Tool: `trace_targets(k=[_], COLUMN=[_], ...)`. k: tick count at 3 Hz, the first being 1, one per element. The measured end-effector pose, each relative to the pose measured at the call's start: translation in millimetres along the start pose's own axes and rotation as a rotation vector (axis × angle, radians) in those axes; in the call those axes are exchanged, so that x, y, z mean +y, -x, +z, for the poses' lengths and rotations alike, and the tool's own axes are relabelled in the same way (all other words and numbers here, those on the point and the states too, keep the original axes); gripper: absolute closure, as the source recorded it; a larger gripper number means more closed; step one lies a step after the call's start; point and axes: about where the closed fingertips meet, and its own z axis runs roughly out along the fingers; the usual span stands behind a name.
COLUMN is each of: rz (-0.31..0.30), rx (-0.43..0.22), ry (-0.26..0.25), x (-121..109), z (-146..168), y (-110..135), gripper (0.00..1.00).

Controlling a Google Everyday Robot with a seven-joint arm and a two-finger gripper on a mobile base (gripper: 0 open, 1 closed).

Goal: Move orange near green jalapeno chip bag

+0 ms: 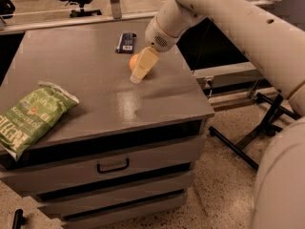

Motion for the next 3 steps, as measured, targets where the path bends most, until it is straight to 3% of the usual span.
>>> trace_targets(k=[2,3], rz=[0.015,-0.021], rx=[-0.027,-0.064], ry=[0.037,0.076], x=[5,21], z=[27,21], y=[-3,7], gripper=[0.48,0.72])
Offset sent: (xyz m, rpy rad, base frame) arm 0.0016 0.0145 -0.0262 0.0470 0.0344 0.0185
